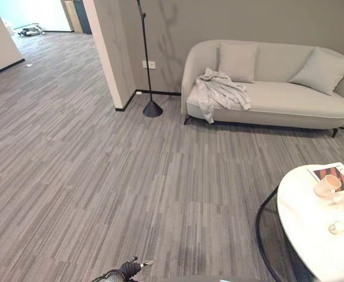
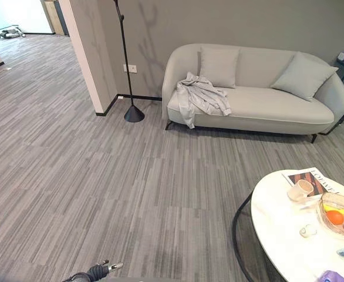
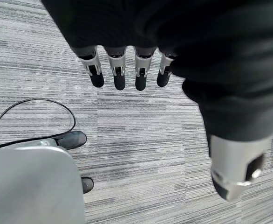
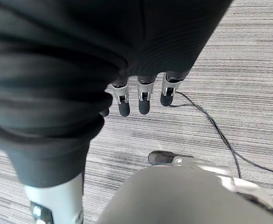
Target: Hang the clothes on the sofa on the clothes rack.
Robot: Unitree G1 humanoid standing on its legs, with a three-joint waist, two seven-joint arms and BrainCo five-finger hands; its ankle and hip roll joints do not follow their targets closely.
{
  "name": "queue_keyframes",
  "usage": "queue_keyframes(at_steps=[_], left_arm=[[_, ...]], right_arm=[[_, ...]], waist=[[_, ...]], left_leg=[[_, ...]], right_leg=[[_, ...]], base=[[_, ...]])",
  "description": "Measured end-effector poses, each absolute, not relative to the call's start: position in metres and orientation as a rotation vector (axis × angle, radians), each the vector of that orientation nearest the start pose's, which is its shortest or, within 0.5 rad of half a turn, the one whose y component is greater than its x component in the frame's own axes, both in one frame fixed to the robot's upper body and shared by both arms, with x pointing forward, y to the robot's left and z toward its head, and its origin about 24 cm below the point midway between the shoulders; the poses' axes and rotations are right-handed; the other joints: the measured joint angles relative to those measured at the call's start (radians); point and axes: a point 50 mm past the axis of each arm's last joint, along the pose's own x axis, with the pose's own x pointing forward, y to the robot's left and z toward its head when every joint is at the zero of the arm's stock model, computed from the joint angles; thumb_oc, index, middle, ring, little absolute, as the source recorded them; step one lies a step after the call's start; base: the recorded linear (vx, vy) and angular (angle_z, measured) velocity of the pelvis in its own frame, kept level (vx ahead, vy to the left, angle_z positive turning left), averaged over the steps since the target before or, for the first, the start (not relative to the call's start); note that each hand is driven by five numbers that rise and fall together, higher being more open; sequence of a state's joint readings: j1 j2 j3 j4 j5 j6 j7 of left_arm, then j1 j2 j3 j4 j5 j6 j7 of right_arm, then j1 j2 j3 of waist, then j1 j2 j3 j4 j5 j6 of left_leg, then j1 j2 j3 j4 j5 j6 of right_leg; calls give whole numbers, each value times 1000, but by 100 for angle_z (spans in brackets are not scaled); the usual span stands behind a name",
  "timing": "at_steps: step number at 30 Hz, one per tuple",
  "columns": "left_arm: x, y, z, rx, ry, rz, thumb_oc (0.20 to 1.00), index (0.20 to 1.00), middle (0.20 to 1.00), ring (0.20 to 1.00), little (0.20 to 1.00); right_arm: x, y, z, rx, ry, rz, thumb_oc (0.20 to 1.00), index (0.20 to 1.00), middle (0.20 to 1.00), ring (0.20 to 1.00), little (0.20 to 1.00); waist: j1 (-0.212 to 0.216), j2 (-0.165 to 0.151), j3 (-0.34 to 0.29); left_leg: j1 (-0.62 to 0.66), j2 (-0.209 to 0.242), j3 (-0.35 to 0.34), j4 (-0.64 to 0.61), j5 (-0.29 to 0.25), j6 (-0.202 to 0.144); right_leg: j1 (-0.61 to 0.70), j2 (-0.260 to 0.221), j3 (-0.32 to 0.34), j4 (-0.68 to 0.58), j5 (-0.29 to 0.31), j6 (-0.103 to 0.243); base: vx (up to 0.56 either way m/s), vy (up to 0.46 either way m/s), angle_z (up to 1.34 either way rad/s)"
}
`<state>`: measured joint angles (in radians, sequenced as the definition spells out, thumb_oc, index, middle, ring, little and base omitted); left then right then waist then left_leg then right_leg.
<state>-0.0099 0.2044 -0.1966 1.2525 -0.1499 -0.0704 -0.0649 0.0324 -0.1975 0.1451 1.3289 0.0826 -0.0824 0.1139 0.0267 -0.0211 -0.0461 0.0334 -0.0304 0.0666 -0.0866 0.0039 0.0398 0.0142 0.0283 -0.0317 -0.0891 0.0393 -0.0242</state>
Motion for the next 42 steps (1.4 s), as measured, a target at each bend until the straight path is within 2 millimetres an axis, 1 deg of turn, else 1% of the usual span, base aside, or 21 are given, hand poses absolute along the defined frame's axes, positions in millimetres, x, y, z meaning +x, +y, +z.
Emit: queue_keyframes(at_steps=[5, 8, 10, 11, 12, 13, 14, 16, 17, 18, 19, 23, 26, 28, 29, 32, 35, 38, 39, 41, 42], left_arm=[[92, 211, -165, 127, 1188, -19, 1000, 1000, 1000, 1000, 1000], [94, 213, -164, 101, 1177, 11, 1000, 1000, 1000, 1000, 1000], [109, 219, -159, 89, 1131, 37, 1000, 1000, 1000, 1000, 1000], [124, 223, -154, 98, 1096, 46, 1000, 1000, 1000, 1000, 1000], [117, 224, -157, 96, 1126, 49, 1000, 1000, 1000, 1000, 1000], [113, 222, -159, 90, 1145, 51, 1000, 1000, 1000, 1000, 1000], [113, 221, -159, 74, 1143, 59, 1000, 1000, 1000, 1000, 1000], [115, 220, -158, 70, 1130, 60, 1000, 1000, 1000, 1000, 1000], [116, 220, -158, 68, 1129, 58, 1000, 1000, 1000, 1000, 1000], [116, 220, -158, 68, 1129, 58, 1000, 1000, 1000, 1000, 1000], [121, 217, -157, 63, 1118, 49, 1000, 1000, 1000, 1000, 1000], [112, 221, -159, 27, 1139, 96, 1000, 1000, 1000, 1000, 1000], [96, 224, -164, 9, 1204, 131, 1000, 1000, 1000, 1000, 1000], [89, 226, -165, 22, 1220, 129, 1000, 1000, 1000, 1000, 1000], [87, 228, -164, 25, 1213, 136, 1000, 1000, 1000, 1000, 1000], [93, 229, -162, 74, 1192, 88, 1000, 1000, 1000, 1000, 1000], [96, 220, -163, 78, 1188, 54, 1000, 1000, 1000, 1000, 1000], [101, 219, -162, 100, 1172, 31, 1000, 1000, 1000, 1000, 1000], [99, 220, -162, 103, 1175, 37, 1000, 1000, 1000, 1000, 1000], [94, 220, -163, 101, 1184, 41, 1000, 1000, 1000, 1000, 1000], [93, 222, -163, 105, 1184, 44, 1000, 1000, 1000, 1000, 1000]], right_arm=[[60, -215, -171, -110, 1285, 35, 1000, 1000, 1000, 1000, 1000], [62, -212, -171, -107, 1280, 47, 1000, 1000, 1000, 1000, 1000], [75, -207, -169, -101, 1236, 61, 1000, 1000, 1000, 1000, 1000], [90, -210, -166, -115, 1195, 60, 1000, 1000, 1000, 1000, 1000], [98, -212, -164, -121, 1175, 57, 1000, 1000, 1000, 1000, 1000], [101, -212, -163, -124, 1167, 57, 1000, 1000, 1000, 1000, 1000], [103, -211, -163, -126, 1164, 62, 1000, 1000, 1000, 1000, 1000], [103, -210, -163, -125, 1175, 63, 1000, 1000, 1000, 1000, 1000], [104, -210, -163, -127, 1176, 62, 1000, 1000, 1000, 1000, 1000], [104, -210, -163, -127, 1176, 62, 1000, 1000, 1000, 1000, 1000], [112, -213, -161, -131, 1157, 55, 1000, 1000, 1000, 1000, 1000], [113, -212, -160, -125, 1148, 51, 1000, 1000, 1000, 1000, 1000], [99, -209, -165, -119, 1203, 61, 1000, 1000, 1000, 1000, 1000], [81, -210, -169, -112, 1249, 58, 1000, 1000, 1000, 1000, 1000], [75, -211, -170, -127, 1266, 60, 1000, 1000, 1000, 1000, 1000], [60, -200, -174, -109, 1301, 98, 1000, 1000, 1000, 1000, 1000], [75, -208, -169, -131, 1244, 89, 1000, 1000, 1000, 1000, 1000], [88, -210, -166, -154, 1203, 107, 1000, 1000, 1000, 1000, 1000], [90, -206, -166, -160, 1196, 125, 1000, 1000, 1000, 1000, 1000], [91, -204, -166, -154, 1193, 131, 1000, 1000, 1000, 1000, 1000], [91, -203, -166, -152, 1192, 135, 1000, 1000, 1000, 1000, 1000]], waist=[[5, -3, 11], [9, -20, 39], [25, -69, 92], [51, -72, 140], [56, -56, 154], [55, -56, 163], [59, -37, 168], [70, -37, 170], [75, -32, 176], [75, -32, 176], [89, -4, 213], [143, -10, 210], [146, -58, 126], [118, -72, 83], [105, -67, 62], [99, -58, -13], [66, -12, -19], [64, 33, -25], [67, 50, -22], [66, 67, -26], [72, 63, -23]], left_leg=[[-1, 7, -1, 0, 0, -2], [-55, 12, -23, 93, -18, -32], [-227, 1, -43, 398, -36, -66], [-388, 0, -96, 679, 7, -96], [-426, 13, -116, 730, -15, -73], [-427, 25, -122, 712, -23, -62], [-422, 47, -136, 592, -26, -64], [-390, 67, -138, 264, 10, -109], [-384, 77, -138, 153, 30, -132], [-384, 77, -138, 153, 30, -132], [-411, 101, -141, -10, 59, -172], [-429, 111, -126, 25, 62, -156], [-370, 71, -109, 108, 72, -122], [-245, 31, -76, 60, 108, -28], [-222, 29, -57, 34, 138, -18], [-151, 5, -51, 1, 104, 36], [-42, -32, -53, 0, 51, 107], [33, -28, -36, 2, 5, 52], [54, -31, -29, 2, 5, 51], [104, -21, -37, 1, -14, 20], [111, -25, -35, 1, -22, 8]], right_leg=[[1, 6, 1, 0, -2, -2], [5, 13, -3, 0, -6, -8], [-25, 3, 0, 20, -30, -43], [-45, 8, 2, 61, -33, -70], [-31, 20, 2, 49, -27, -80], [-23, 28, -1, 38, -26, -82], [-2, 38, -3, 24, -21, -90], [5, 39, 12, -1, -21, -90], [5, 42, 15, -1, -21, -89], [5, 42, 15, -1, -21, -89], [38, 64, 21, -1, -19, -99], [112, 61, 76, -7, -65, -102], [130, 17, 138, -1, -121, -72], [179, -17, 126, 25, -150, -28], [168, -19, 114, 76, -161, -22], [85, -33, 100, 321, -168, -17], [-111, -69, 84, 783, -172, 11], [-228, -99, 46, 825, -186, 25], [-248, -112, 7, 783, -186, 26], [-240, -88, -29, 552, -180, 51], [-257, -76, -34, 519, -165, 38]], base=[[33, -90, 1], [-26, -233, 24], [-56, -169, 30], [32, -76, -4], [153, -27, -21], [262, 52, -8], [376, 92, 6], [271, 84, 10], [282, 102, 5], [205, 81, 15], [474, 205, 13], [449, 261, -46], [377, 247, -67], [393, 284, -17], [386, 292, -5], [346, 312, -10], [303, 246, 0], [326, 102, -1], [340, 43, 3], [291, 18, 10], [479, 23, 20]])
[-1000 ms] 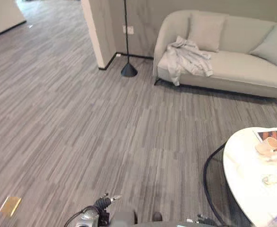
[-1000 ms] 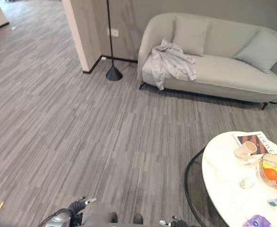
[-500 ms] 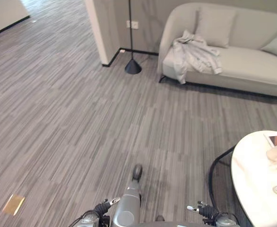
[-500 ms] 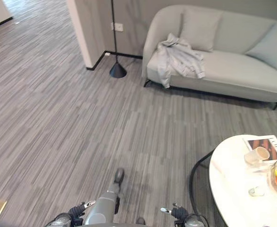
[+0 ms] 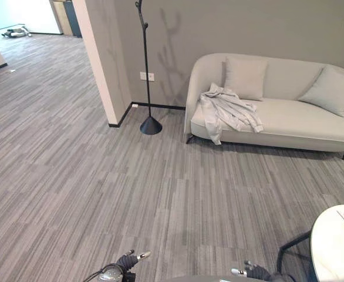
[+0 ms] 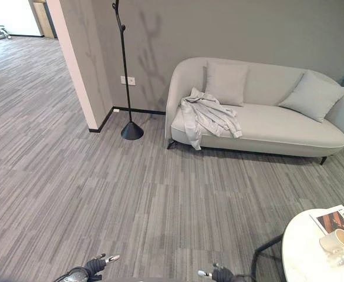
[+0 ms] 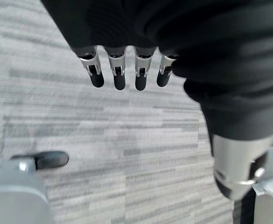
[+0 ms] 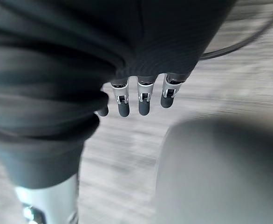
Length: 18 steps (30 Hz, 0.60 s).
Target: Hang the clothes on the sofa on the clothes rack.
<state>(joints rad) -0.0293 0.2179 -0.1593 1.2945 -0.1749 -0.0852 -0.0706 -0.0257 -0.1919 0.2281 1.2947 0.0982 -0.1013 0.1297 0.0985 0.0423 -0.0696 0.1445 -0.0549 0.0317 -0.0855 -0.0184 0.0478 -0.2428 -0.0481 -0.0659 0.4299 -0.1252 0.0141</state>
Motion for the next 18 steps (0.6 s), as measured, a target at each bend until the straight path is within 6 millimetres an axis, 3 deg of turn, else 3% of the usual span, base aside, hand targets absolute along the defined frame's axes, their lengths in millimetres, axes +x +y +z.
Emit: queue_keyframes(at_steps=[1, 3, 4, 6, 7, 8, 9, 11, 12, 13, 14, 15, 16, 17, 18], left_arm=[[93, 223, -163, 104, 1188, 47, 1000, 1000, 1000, 1000, 1000], [96, 224, -163, 107, 1187, 50, 1000, 1000, 1000, 1000, 1000], [99, 224, -162, 109, 1181, 51, 1000, 1000, 1000, 1000, 1000], [107, 218, -161, 103, 1166, 37, 1000, 1000, 1000, 1000, 1000], [108, 215, -162, 96, 1164, 31, 1000, 1000, 1000, 1000, 1000], [110, 212, -162, 90, 1159, 25, 1000, 1000, 1000, 1000, 1000], [107, 209, -163, 83, 1167, 24, 1000, 1000, 1000, 1000, 1000], [93, 201, -168, 63, 1201, 10, 1000, 1000, 1000, 1000, 1000], [86, 198, -170, 57, 1228, 5, 1000, 1000, 1000, 1000, 1000], [83, 194, -171, 48, 1236, -7, 1000, 1000, 1000, 1000, 1000], [85, 191, -171, 49, 1225, -22, 1000, 1000, 1000, 1000, 1000], [89, 196, -169, 75, 1210, -31, 1000, 1000, 1000, 1000, 1000], [95, 203, -166, 98, 1184, -27, 1000, 1000, 1000, 1000, 1000], [94, 213, -164, 115, 1185, -10, 1000, 1000, 1000, 1000, 1000], [93, 217, -163, 122, 1179, -6, 1000, 1000, 1000, 1000, 1000]], right_arm=[[94, -204, -165, -151, 1181, 136, 1000, 1000, 1000, 1000, 1000], [101, -202, -164, -149, 1157, 141, 1000, 1000, 1000, 1000, 1000], [108, -201, -162, -151, 1139, 146, 1000, 1000, 1000, 1000, 1000], [121, -205, -158, -148, 1106, 127, 1000, 1000, 1000, 1000, 1000], [124, -209, -156, -150, 1100, 112, 1000, 1000, 1000, 1000, 1000], [125, -214, -155, -159, 1101, 103, 1000, 1000, 1000, 1000, 1000], [123, -217, -156, -187, 1120, 113, 1000, 1000, 1000, 1000, 1000], [106, -224, -159, -216, 1162, 124, 1000, 1000, 1000, 1000, 1000], [88, -227, -162, -214, 1205, 113, 1000, 1000, 1000, 1000, 1000], [71, -234, -164, -211, 1252, 86, 1000, 1000, 1000, 1000, 1000], [63, -240, -165, -219, 1291, 67, 1000, 1000, 1000, 1000, 1000], [56, -238, -166, -216, 1313, 73, 1000, 1000, 1000, 1000, 1000], [60, -233, -167, -205, 1308, 82, 1000, 1000, 1000, 1000, 1000], [66, -227, -167, -200, 1282, 106, 1000, 1000, 1000, 1000, 1000], [73, -223, -167, -195, 1253, 113, 1000, 1000, 1000, 1000, 1000]], waist=[[-17, -4, 4], [-33, -26, 20], [-47, -41, 41], [-87, -38, 89], [-95, -22, 99], [-98, -5, 101], [-88, -4, 102], [-101, -13, 89], [-117, -29, 60], [-113, -26, 44], [-112, 9, 43], [-113, 22, 36], [-105, 2, 43], [-98, -25, 40], [-90, -52, 40]], left_leg=[[15, -7, -17, 0, -45, -33], [21, -35, -30, 0, -72, 0], [35, -53, -32, 1, -72, 0], [90, -61, -22, 1, -72, 0], [113, -46, -21, 18, -90, -29], [129, -21, -23, 45, -124, -82], [150, -17, -44, 108, -132, -96], [157, -53, -61, 173, -124, -108], [158, -93, -96, 190, -123, -112], [173, -110, -113, 207, -137, -117], [167, -72, -110, 236, -178, -93], [155, -26, -86, 272, -203, -75], [124, 9, -62, 367, -203, -75], [86, 47, -31, 475, -206, -79], [48, 74, -28, 560, -206, -81]], right_leg=[[-48, 47, 0, -171, 30, 10], [-113, 91, -2, -436, 116, 17], [-149, 98, -4, -530, 152, 18], [-247, 112, -20, -517, 193, 0], [-277, 129, -56, -478, 188, -23], [-293, 148, -98, -427, 174, -43], [-283, 195, -148, -275, 148, -95], [-155, 245, -137, -325, 150, -194], [-73, 240, -97, -379, 127, -246], [-24, 235, -61, -448, 263, -308], [-16, 253, -59, -455, 297, -294], [13, 266, -58, -479, 286, -289], [37, 268, -48, -479, 262, -285], [65, 269, -29, -477, 262, -260], [93, 268, -6, -469, 236, -262]], base=[[452, 28, 22], [330, 21, 13], [243, -3, 13], [287, -50, 38], [489, -162, 47], [502, -195, 39], [550, -233, 37], [407, -206, 48], [377, -196, 91], [509, -299, 98], [370, -221, 73], [422, -263, 33], [332, -309, 4], [347, -299, -31], [277, -306, -31]])
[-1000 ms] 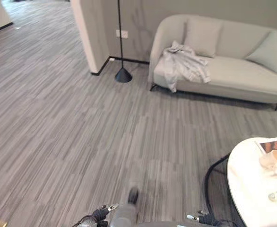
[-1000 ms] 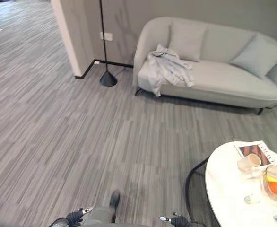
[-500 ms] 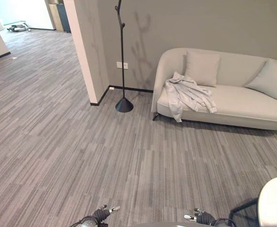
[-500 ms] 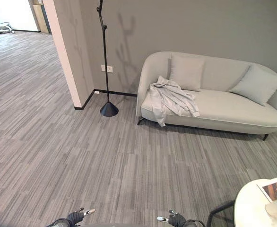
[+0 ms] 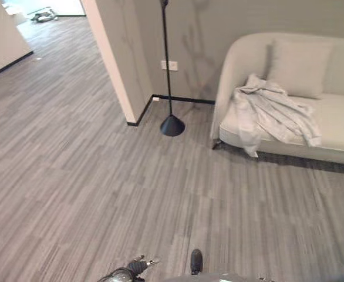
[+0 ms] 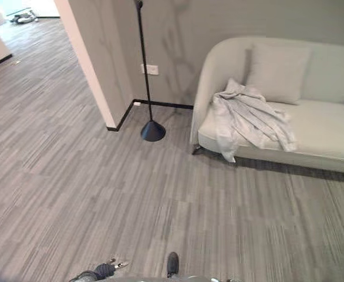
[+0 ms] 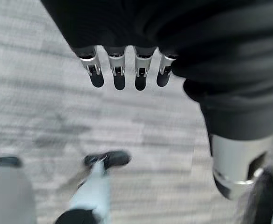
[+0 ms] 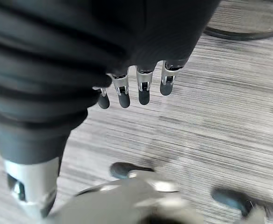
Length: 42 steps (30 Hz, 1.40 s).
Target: Hang the clothes on the sofa on the clothes rack.
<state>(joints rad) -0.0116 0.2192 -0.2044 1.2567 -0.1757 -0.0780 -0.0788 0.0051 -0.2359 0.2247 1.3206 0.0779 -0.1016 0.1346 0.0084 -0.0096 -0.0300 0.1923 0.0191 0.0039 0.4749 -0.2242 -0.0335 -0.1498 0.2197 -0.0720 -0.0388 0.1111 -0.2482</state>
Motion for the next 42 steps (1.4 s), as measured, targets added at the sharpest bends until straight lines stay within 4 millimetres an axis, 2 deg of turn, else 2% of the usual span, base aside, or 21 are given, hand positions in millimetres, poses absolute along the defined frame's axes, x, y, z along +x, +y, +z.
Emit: queue_keyframes(at_steps=[1, 2, 5, 6, 7, 9, 11, 15, 18, 21, 22, 24, 26, 28, 29, 30, 31, 33, 38, 41, 42], left_arm=[[102, 221, -160, 133, 1144, -10, 1000, 1000, 1000, 1000, 1000], [110, 220, -157, 126, 1115, -8, 1000, 1000, 1000, 1000, 1000], [118, 222, -154, 129, 1088, -15, 1000, 1000, 1000, 1000, 1000], [121, 226, -153, 141, 1081, -12, 1000, 1000, 1000, 1000, 1000], [119, 227, -153, 147, 1085, -10, 1000, 1000, 1000, 1000, 1000], [108, 220, -158, 124, 1128, -18, 1000, 1000, 1000, 1000, 1000], [100, 222, -161, 125, 1163, -3, 1000, 1000, 1000, 1000, 1000], [90, 234, -161, 107, 1197, 49, 1000, 1000, 1000, 1000, 1000], [66, 239, -165, 80, 1265, 97, 1000, 1000, 1000, 1000, 1000], [63, 239, -165, 88, 1271, 91, 1000, 1000, 1000, 1000, 1000], [69, 239, -165, 98, 1260, 82, 1000, 1000, 1000, 1000, 1000], [99, 231, -161, 98, 1188, 49, 1000, 1000, 1000, 1000, 1000], [116, 217, -159, 80, 1138, 21, 1000, 1000, 1000, 1000, 1000], [116, 211, -160, 95, 1135, -10, 1000, 1000, 1000, 1000, 1000], [111, 207, -162, 113, 1158, -25, 1000, 1000, 1000, 1000, 1000], [120, 233, -155, 156, 1139, 21, 1000, 1000, 1000, 1000, 1000], [117, 246, -152, 156, 1135, 87, 1000, 1000, 1000, 1000, 1000], [100, 255, -154, 167, 1186, 108, 1000, 1000, 1000, 1000, 1000], [92, 247, -158, 157, 1198, 88, 1000, 1000, 1000, 1000, 1000], [93, 243, -159, 150, 1190, 87, 1000, 1000, 1000, 1000, 1000], [85, 230, -163, 113, 1201, 80, 1000, 1000, 1000, 1000, 1000]], right_arm=[[86, -219, -165, -196, 1210, 124, 1000, 1000, 1000, 1000, 1000], [95, -217, -163, -197, 1188, 126, 1000, 1000, 1000, 1000, 1000], [107, -217, -161, -212, 1165, 115, 1000, 1000, 1000, 1000, 1000], [110, -217, -160, -211, 1160, 114, 1000, 1000, 1000, 1000, 1000], [103, -217, -162, -203, 1188, 106, 1000, 1000, 1000, 1000, 1000], [100, -224, -162, -224, 1207, 100, 1000, 1000, 1000, 1000, 1000], [101, -224, -161, -224, 1205, 99, 1000, 1000, 1000, 1000, 1000], [114, -217, -160, -217, 1182, 114, 1000, 1000, 1000, 1000, 1000], [105, -204, -165, -199, 1214, 146, 1000, 1000, 1000, 1000, 1000], [92, -193, -169, -222, 1245, 214, 1000, 1000, 1000, 1000, 1000], [89, -190, -170, -223, 1252, 230, 1000, 1000, 1000, 1000, 1000], [86, -193, -171, -226, 1263, 225, 1000, 1000, 1000, 1000, 1000], [97, -196, -167, -229, 1213, 223, 1000, 1000, 1000, 1000, 1000], [96, -195, -167, -239, 1210, 250, 1000, 1000, 1000, 1000, 1000], [99, -195, -166, -248, 1195, 258, 1000, 1000, 1000, 1000, 1000], [105, -179, -167, -227, 1197, 283, 1000, 1000, 1000, 1000, 1000], [116, -177, -165, -228, 1169, 283, 1000, 1000, 1000, 1000, 1000], [118, -171, -164, -226, 1151, 304, 1000, 1000, 1000, 1000, 1000], [104, -174, -168, -228, 1195, 297, 1000, 1000, 1000, 1000, 1000], [101, -170, -169, -227, 1195, 316, 1000, 1000, 1000, 1000, 1000], [98, -175, -169, -235, 1209, 304, 1000, 1000, 1000, 1000, 1000]], waist=[[9, -27, 21], [18, -59, 35], [38, -82, 62], [45, -100, 74], [81, -105, 82], [109, -39, 110], [137, 3, 128], [178, -50, 161], [184, -79, 98], [193, -103, 17], [185, -127, -8], [173, -106, -13], [147, -38, -3], [128, 50, 0], [147, 71, 6], [160, -83, 27], [197, -75, 53], [185, -43, 69], [169, -58, 62], [160, -88, 46], [177, -71, 34]], left_leg=[[-148, 31, 1, 294, 20, -2], [-261, 51, -5, 462, 29, 3], [-479, 55, -51, 528, 34, -4], [-523, 36, -49, 429, 33, -6], [-555, -12, -51, 100, 51, -17], [-571, -23, -49, -253, 169, -23], [-603, -34, -47, -512, 263, -37], [-585, -96, 59, -518, 268, 29], [-405, -89, 11, -538, 330, 99], [-347, -92, 7, -539, 416, 182], [-326, -121, 17, -536, 385, 190], [-285, -142, 7, -543, 350, 228], [-223, -141, -2, -544, 315, 259], [-151, -134, -14, -539, 275, 192], [-133, -115, -5, -519, 195, -94], [-311, -98, 19, -177, 51, 130], [-243, -8, -31, -306, 76, 44], [-151, 34, -49, -364, 97, 61], [11, 47, -64, -503, 95, 48], [60, 70, -78, -505, 50, -31], [51, 95, -53, -415, 22, -82]], right_leg=[[3, -12, 4, 29, -47, -29], [20, -27, 16, 44, -34, 17], [119, -44, 75, 18, -84, 70], [163, -57, 97, -14, -99, 83], [204, -86, 98, -44, -125, 95], [278, -65, 103, -57, -137, 121], [326, -35, 113, -52, -166, 94], [450, -66, 159, -27, -209, 157], [503, -65, 228, 66, -214, 192], [475, -102, 134, 204, -252, 256], [468, -141, 109, 221, -234, 257], [381, -161, 67, 435, -192, 266], [225, -185, 57, 736, -214, 272], [65, -225, 57, 813, -261, 265], [36, -240, 39, 655, -256, 243], [51, -517, -49, 181, -141, 291], [68, -575, -1, -64, -85, 370], [64, -520, 36, -56, -38, 363], [-5, -492, 29, 26, -3, 294], [35, -447, 60, -46, 190, 186], [57, -411, 55, -50, 136, 257]], base=[[155, -151, -41], [210, -201, -34], [288, -94, -46], [387, -30, -63], [429, 31, -52], [375, 42, -34], [383, 82, -10], [496, 212, -38], [343, 213, -77], [247, 172, -84], [307, 267, -53], [243, 247, -3], [161, 135, 10], [276, -10, 25], [485, -101, 71], [443, -103, 67], [345, -64, 44], [108, -70, 22], [138, -237, 36], [166, -407, 7], [139, -413, -41]])
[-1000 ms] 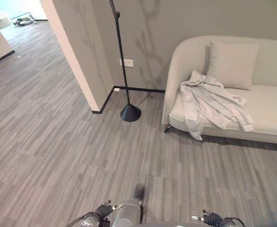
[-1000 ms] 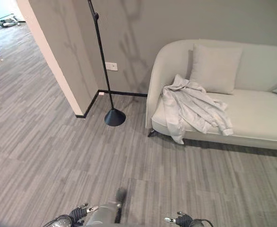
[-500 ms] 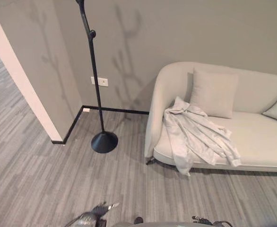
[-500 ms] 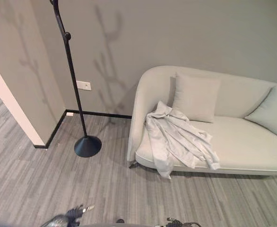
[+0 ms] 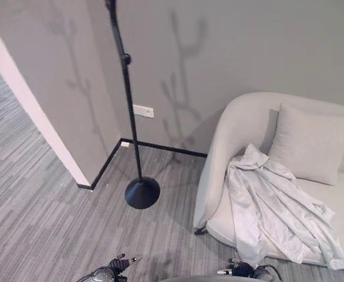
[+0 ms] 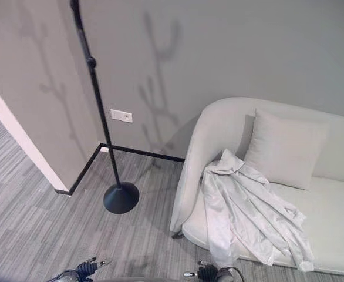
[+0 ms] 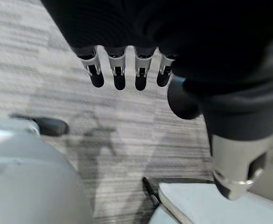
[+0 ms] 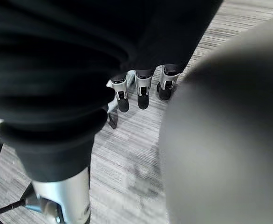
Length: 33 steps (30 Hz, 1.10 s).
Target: Hang the clothes on the sofa on the clothes rack.
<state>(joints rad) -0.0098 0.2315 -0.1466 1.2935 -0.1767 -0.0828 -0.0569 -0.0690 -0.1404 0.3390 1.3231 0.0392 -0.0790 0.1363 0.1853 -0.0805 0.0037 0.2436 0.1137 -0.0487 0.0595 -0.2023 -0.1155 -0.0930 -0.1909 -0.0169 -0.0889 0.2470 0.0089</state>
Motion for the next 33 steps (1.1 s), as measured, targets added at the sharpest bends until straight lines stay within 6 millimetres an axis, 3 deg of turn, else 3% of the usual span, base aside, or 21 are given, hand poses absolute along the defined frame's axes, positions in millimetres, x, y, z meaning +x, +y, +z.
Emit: queue_keyframes(at_steps=[2, 3, 4, 5, 6, 7, 8, 11, 16, 18, 20, 21, 22, 24, 25, 26, 27, 28, 29, 31, 33], left_arm=[[89, 224, -163, 74, 1172, 91, 1000, 1000, 1000, 1000, 1000], [93, 226, -161, 82, 1154, 85, 1000, 1000, 1000, 1000, 1000], [100, 219, -160, 69, 1127, 74, 1000, 1000, 1000, 1000, 1000], [102, 220, -160, 73, 1118, 71, 1000, 1000, 1000, 1000, 1000], [102, 220, -160, 73, 1118, 71, 1000, 1000, 1000, 1000, 1000], [102, 226, -159, 87, 1121, 80, 1000, 1000, 1000, 1000, 1000], [107, 226, -157, 89, 1106, 79, 1000, 1000, 1000, 1000, 1000], [114, 216, -157, 69, 1090, 53, 1000, 1000, 1000, 1000, 1000], [107, 201, -162, 33, 1111, 18, 1000, 1000, 1000, 1000, 1000], [107, 200, -162, 37, 1118, 10, 1000, 1000, 1000, 1000, 1000], [105, 198, -163, 40, 1124, -3, 1000, 1000, 1000, 1000, 1000], [107, 198, -162, 47, 1116, -9, 1000, 1000, 1000, 1000, 1000], [109, 198, -162, 51, 1110, -8, 1000, 1000, 1000, 1000, 1000], [111, 201, -161, 63, 1111, -10, 1000, 1000, 1000, 1000, 1000], [111, 204, -160, 69, 1112, -4, 1000, 1000, 1000, 1000, 1000], [108, 213, -160, 85, 1124, 15, 1000, 1000, 1000, 1000, 1000], [107, 215, -160, 88, 1130, 21, 1000, 1000, 1000, 1000, 1000], [105, 214, -161, 85, 1136, 21, 1000, 1000, 1000, 1000, 1000], [104, 211, -161, 78, 1137, 17, 1000, 1000, 1000, 1000, 1000], [98, 218, -163, 94, 1165, 25, 1000, 1000, 1000, 1000, 1000], [90, 226, -163, 115, 1205, 41, 1000, 1000, 1000, 1000, 1000]], right_arm=[[106, -178, -166, -249, 1179, 306, 1000, 1000, 1000, 1000, 1000], [106, -183, -166, -259, 1178, 296, 1000, 1000, 1000, 1000, 1000], [105, -199, -164, -290, 1182, 274, 1000, 1000, 1000, 1000, 1000], [105, -202, -163, -298, 1183, 265, 1000, 1000, 1000, 1000, 1000], [105, -202, -163, -298, 1183, 265, 1000, 1000, 1000, 1000, 1000], [99, -204, -165, -293, 1195, 259, 1000, 1000, 1000, 1000, 1000], [95, -205, -165, -289, 1196, 255, 1000, 1000, 1000, 1000, 1000], [82, -218, -166, -300, 1230, 209, 1000, 1000, 1000, 1000, 1000], [68, -234, -165, -311, 1265, 161, 1000, 1000, 1000, 1000, 1000], [60, -237, -165, -312, 1286, 150, 1000, 1000, 1000, 1000, 1000], [58, -240, -165, -303, 1298, 123, 1000, 1000, 1000, 1000, 1000], [62, -240, -165, -306, 1298, 113, 1000, 1000, 1000, 1000, 1000], [62, -242, -165, -310, 1304, 109, 1000, 1000, 1000, 1000, 1000], [70, -242, -164, -312, 1287, 106, 1000, 1000, 1000, 1000, 1000], [72, -238, -165, -305, 1282, 113, 1000, 1000, 1000, 1000, 1000], [85, -226, -165, -301, 1255, 146, 1000, 1000, 1000, 1000, 1000], [87, -223, -165, -302, 1252, 156, 1000, 1000, 1000, 1000, 1000], [89, -218, -166, -295, 1246, 167, 1000, 1000, 1000, 1000, 1000], [83, -216, -168, -291, 1283, 175, 1000, 1000, 1000, 1000, 1000], [89, -206, -168, -271, 1266, 202, 1000, 1000, 1000, 1000, 1000], [96, -198, -168, -262, 1238, 227, 1000, 1000, 1000, 1000, 1000]], waist=[[-2, -17, 5], [-11, -7, 3], [-29, 40, 2], [-27, 45, 3], [-27, 45, 3], [-58, 20, 1], [-64, 9, -2], [-69, 8, -4], [-85, 38, -7], [-103, 40, -1], [-106, 51, 2], [-93, 35, 6], [-82, 32, 5], [-77, 30, 5], [-65, 21, 5], [-56, -5, 2], [-45, -5, 5], [-46, 15, 9], [-42, 46, -5], [-42, 47, -8], [-41, 36, -7]], left_leg=[[-95, 5, -1, 156, -33, -9], [-121, 18, -5, 94, -33, -4], [-135, 56, -14, -44, 70, 19], [-115, 77, -1, -47, 77, -6], [-115, 77, -1, -47, 77, -6], [-120, 106, -4, -33, 86, -8], [-126, 127, -15, -31, 86, -8], [-140, 187, -24, -18, 127, -12], [-154, 199, -16, -34, 244, -21], [-150, 195, 49, -75, 308, -25], [-157, 172, 115, -72, 298, -34], [-179, 69, 48, -25, 200, -65], [-176, 8, 29, -48, 188, -50], [-198, -84, 39, -72, 155, 17], [-207, -112, 32, -80, 152, 95], [-196, -173, -66, -102, 145, 104], [-191, -179, -77, -120, 158, 124], [-190, -168, -49, -130, 186, 175], [-190, -135, -45, -133, 193, 188], [-191, -136, -24, -100, 171, 189], [-203, -139, -7, -75, 162, 194]], right_leg=[[2, 10, 4, 0, 2, -2], [6, 30, -1, 0, 1, -2], [19, 87, -26, 0, -2, 3], [32, 104, -23, 0, -21, 25], [32, 104, -23, 0, -21, 25], [54, 125, -46, -1, -86, 66], [57, 141, -58, -1, -108, 68], [61, 205, -82, -1, -121, 25], [79, 215, -129, -1, -154, -8], [82, 206, -170, -8, -166, -24], [90, 202, -191, -7, -169, -25], [73, 175, -164, -8, -161, -17], [59, 169, -151, -7, -163, -12], [40, 164, -130, -7, -147, -4], [25, 162, -120, -7, -143, 2], [-11, 150, -68, -6, -120, 18], [-17, 149, -47, -6, -122, 22], [-14, 149, -55, 3, -125, 28], [-14, 170, -83, 63, -127, 6], [-14, 171, -101, 263, -180, 22], [-35, 160, -61, 292, -190, 50]], base=[[86, -334, -45], [125, -633, -15], [124, -616, -18], [129, -584, -15], [124, -409, -9], [83, -259, 24], [101, -348, 39], [89, -302, 13], [70, -186, 28], [30, -115, 56], [16, -191, 41], [8, -97, -3], [-7, -18, -22], [17, 19, -30], [30, 41, -69], [14, 83, -104], [23, 122, -97], [100, 251, -57], [113, 255, -21], [61, 186, -27], [45, 101, -36]])
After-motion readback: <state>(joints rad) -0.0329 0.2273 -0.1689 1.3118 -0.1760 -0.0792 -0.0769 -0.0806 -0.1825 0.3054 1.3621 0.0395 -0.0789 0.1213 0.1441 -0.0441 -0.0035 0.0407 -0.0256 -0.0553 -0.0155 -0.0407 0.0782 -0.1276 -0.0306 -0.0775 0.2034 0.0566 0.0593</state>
